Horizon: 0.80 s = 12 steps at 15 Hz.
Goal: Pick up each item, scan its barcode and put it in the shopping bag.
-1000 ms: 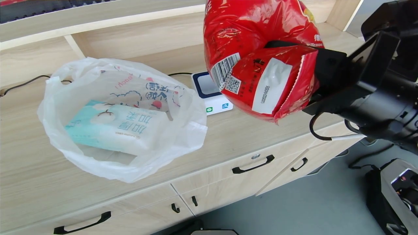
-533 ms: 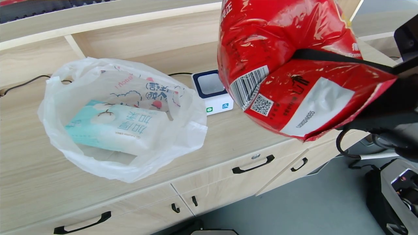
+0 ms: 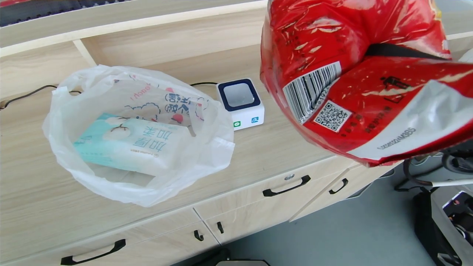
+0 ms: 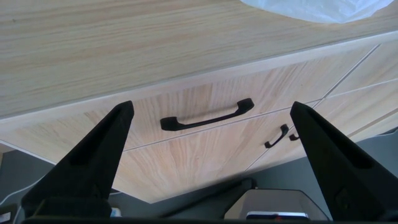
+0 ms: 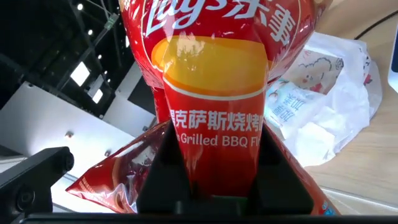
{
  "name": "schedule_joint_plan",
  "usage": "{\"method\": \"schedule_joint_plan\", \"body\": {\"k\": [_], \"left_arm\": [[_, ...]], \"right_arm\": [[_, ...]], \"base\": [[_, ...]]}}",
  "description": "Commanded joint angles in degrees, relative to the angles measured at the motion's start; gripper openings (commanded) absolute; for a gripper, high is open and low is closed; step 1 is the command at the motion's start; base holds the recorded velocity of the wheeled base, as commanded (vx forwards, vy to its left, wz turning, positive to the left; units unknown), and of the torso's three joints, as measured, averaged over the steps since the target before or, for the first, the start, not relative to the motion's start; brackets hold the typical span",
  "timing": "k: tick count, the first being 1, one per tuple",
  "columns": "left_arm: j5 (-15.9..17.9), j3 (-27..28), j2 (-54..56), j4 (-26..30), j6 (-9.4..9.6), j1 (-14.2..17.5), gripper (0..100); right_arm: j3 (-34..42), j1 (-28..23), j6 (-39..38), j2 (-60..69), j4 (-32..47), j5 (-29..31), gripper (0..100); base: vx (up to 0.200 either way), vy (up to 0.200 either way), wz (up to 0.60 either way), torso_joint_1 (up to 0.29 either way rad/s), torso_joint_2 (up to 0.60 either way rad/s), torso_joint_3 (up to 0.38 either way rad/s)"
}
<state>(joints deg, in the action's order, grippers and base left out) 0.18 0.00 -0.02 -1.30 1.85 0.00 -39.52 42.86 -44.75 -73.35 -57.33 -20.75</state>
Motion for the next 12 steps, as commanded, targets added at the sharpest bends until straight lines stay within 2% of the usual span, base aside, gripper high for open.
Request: {"method": "schedule_joint_plan", "body": {"k": [1,4,5,9,11,12], "left_arm": [[-0.01,0.0,0.02,-0.01,-0.01,0.0,100],[-0.01,0.0,0.02,-0.01,-0.01,0.0,100],[-0.01,0.0,0.02,-0.01,-0.01,0.0,100],[-0.01,0.0,0.02,-0.01,-0.01,0.0,100],[-0.01,0.0,0.02,-0.01,-0.01,0.0,100],[-0.01,0.0,0.02,-0.01,-0.01,-0.09,100]], "right_arm": [[0.76,0.03,0.02,0.84,-0.06,-0.35,0],[0.94,0.03,0.72,0.93,-0.24,-1.4,0],[1.38,-0.06,3.53,0.75,0.2,-1.75,0],[-0.91,-3.22,21.2,-3.11,7.76,-1.05,0],[-2.31,-7.35,34.82,-7.33,7.94,3.96,0],[-3.28,-7.79,37.37,-7.95,7.94,5.1,0]], "base": [[0.0,0.0,0.0,0.0,0.0,0.0],[0.0,0.0,0.0,0.0,0.0,0.0],[0.0,0.0,0.0,0.0,0.0,0.0],[0.0,0.0,0.0,0.0,0.0,0.0],[0.0,0.0,0.0,0.0,0.0,0.0],[0.0,0.0,0.0,0.0,0.0,0.0]]}}
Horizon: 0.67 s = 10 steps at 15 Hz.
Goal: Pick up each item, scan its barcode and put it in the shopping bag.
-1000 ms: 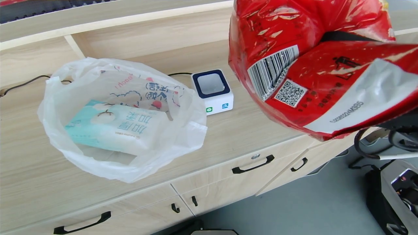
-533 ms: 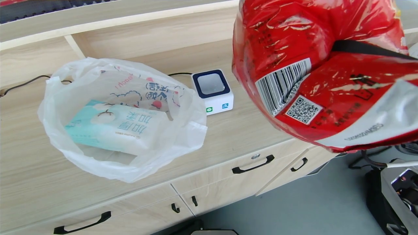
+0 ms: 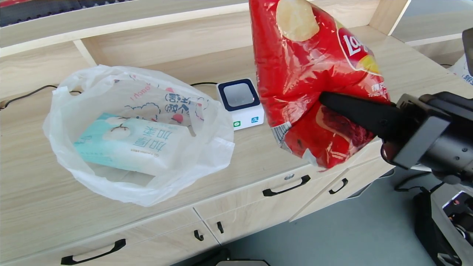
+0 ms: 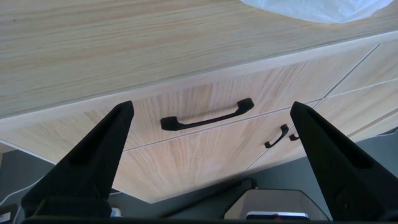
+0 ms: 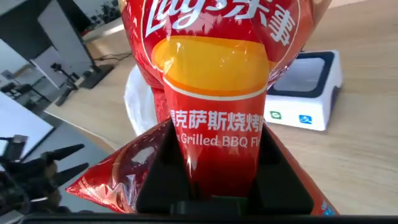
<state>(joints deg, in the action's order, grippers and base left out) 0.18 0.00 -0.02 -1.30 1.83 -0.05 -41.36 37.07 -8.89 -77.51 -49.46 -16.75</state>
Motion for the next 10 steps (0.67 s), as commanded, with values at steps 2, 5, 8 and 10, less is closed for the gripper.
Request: {"method": "schedule_joint_plan", "body": {"k": [2,5,8,10], "left_arm": [[-0.01,0.0,0.02,-0.01,0.02,0.05,100],[-0.01,0.0,0.02,-0.01,0.02,0.05,100],[-0.01,0.0,0.02,-0.01,0.02,0.05,100],[-0.01,0.0,0.02,-0.01,0.02,0.05,100]], "right_arm": [[-3.64,-2.0,1.86,-5.29,0.33,1.46,0],[-3.73,-2.44,1.94,-5.37,0.24,1.46,0],[-3.29,-2.0,1.94,-4.76,0.24,1.37,0],[-2.93,-3.41,2.21,-4.58,0.15,1.72,0]], "base": [[0.0,0.0,0.0,0.0,0.0,0.0],[0.0,0.0,0.6,0.004,0.0,0.002],[0.0,0.0,0.6,0.004,0.0,0.001],[0.0,0.0,0.6,0.005,0.0,0.007]]}}
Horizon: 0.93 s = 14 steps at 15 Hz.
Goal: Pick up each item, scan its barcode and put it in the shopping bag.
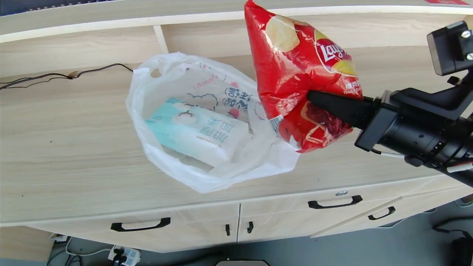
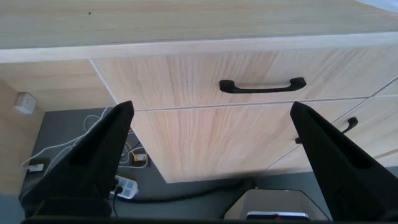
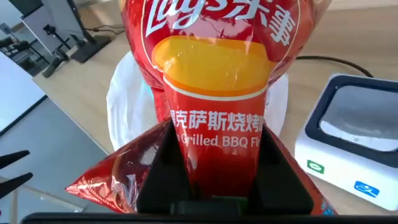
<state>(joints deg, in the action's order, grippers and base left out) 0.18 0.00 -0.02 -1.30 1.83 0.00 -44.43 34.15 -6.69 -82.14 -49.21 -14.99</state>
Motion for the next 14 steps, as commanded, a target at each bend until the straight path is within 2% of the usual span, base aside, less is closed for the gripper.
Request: {"method": "schedule_joint_plan", "body": {"k": [1,2,3,4,8,10,12,14], "left_arm": [[-0.01,0.0,0.02,-0.01,0.02,0.0,100],[-0.01,0.0,0.02,-0.01,0.02,-0.09,100],[-0.01,0.0,0.02,-0.01,0.02,0.0,100],[-0.01,0.0,0.02,-0.01,0.02,-0.09,100],[-0.01,0.0,0.02,-0.01,0.02,0.0,100],[-0.01,0.0,0.02,-0.01,0.02,0.0,100],[-0.01,0.0,0.02,-0.01,0.02,0.0,100],[-0.01,0.0,0.02,-0.01,0.02,0.0,100]], "right_arm": [[0.4,-3.38,1.68,0.14,-0.09,-0.03,0],[-0.21,-6.37,3.79,0.05,-0.09,-0.03,0],[-2.24,-14.46,10.56,-0.39,-0.01,-0.47,0],[-3.64,-17.53,14.51,-1.0,-0.01,-0.74,0],[-13.57,-22.1,25.24,-5.14,0.17,-0.83,0],[-12.96,-22.02,29.02,-5.75,0.87,-3.99,0],[-11.02,-21.4,36.4,-6.72,1.84,-8.47,0],[-10.41,-21.4,39.74,-6.98,3.95,-10.49,0]], "base": [[0.0,0.0,0.6,-0.002,0.0,0.002],[0.0,0.0,0.0,0.0,0.0,0.0],[0.0,0.0,0.0,0.0,0.0,0.0],[0.0,0.0,0.0,0.0,0.0,0.0],[0.0,0.0,0.0,0.0,0.0,0.0],[0.0,0.0,0.0,0.0,0.0,0.0],[0.0,0.0,0.0,0.0,0.0,0.0],[0.0,0.0,0.0,0.0,0.0,0.0]]}}
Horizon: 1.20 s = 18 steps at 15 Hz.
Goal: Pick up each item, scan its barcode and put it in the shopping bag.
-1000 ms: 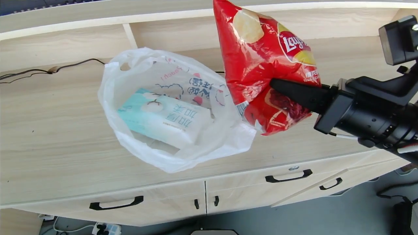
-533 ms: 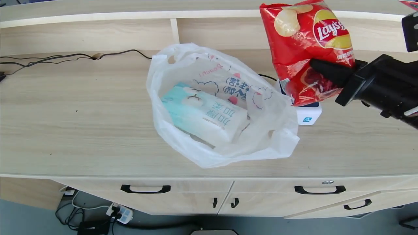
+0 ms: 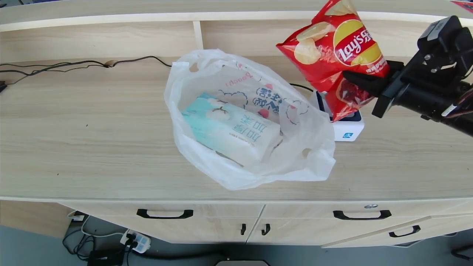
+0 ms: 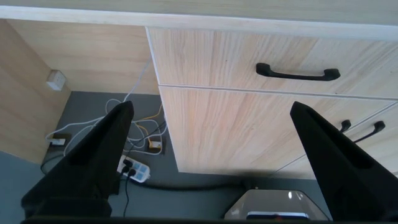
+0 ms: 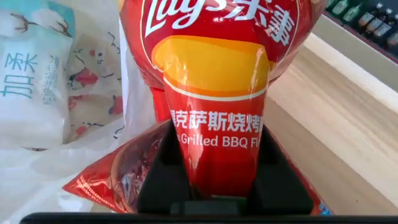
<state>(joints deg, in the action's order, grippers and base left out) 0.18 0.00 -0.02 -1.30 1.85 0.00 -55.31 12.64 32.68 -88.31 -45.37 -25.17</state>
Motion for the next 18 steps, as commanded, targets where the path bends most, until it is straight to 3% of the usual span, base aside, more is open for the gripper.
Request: {"method": "schedule_joint_plan", "body": {"k": [1,7,12,13,14,16,18], "left_arm": [[-0.01,0.0,0.02,-0.01,-0.01,0.0,100],[-0.01,0.0,0.02,-0.01,-0.01,0.0,100],[-0.01,0.0,0.02,-0.01,-0.01,0.0,100],[-0.01,0.0,0.02,-0.01,-0.01,-0.09,100],[-0.01,0.0,0.02,-0.01,-0.01,0.0,100],[-0.01,0.0,0.02,-0.01,-0.01,0.0,100],[-0.01,0.0,0.02,-0.01,-0.01,0.0,100]], "right_arm": [[-0.06,0.01,0.63,-1.87,0.11,-0.67,0],[-1.03,-5.17,0.54,-3.62,0.11,-2.07,0],[-2.79,-4.2,-0.69,-3.71,-0.86,-2.51,0],[-4.98,-1.66,-4.91,-3.27,-0.94,-2.95,0],[-7.09,5.82,-12.2,-0.64,-0.15,-0.31,0],[-6.04,15.31,-15.1,0.07,-0.24,9.35,0],[-3.84,18.65,-16.77,0.15,-0.42,10.5,0]], "base": [[0.0,0.0,0.0,0.0,0.0,0.0],[0.0,0.0,0.0,0.0,0.0,0.0],[0.0,0.0,0.0,0.0,0.0,0.0],[0.0,0.0,0.0,0.0,0.0,0.0],[0.0,0.0,0.0,0.0,0.0,0.0],[0.0,0.0,0.0,0.0,0.0,0.0],[0.0,0.0,0.0,0.0,0.0,0.0]]}}
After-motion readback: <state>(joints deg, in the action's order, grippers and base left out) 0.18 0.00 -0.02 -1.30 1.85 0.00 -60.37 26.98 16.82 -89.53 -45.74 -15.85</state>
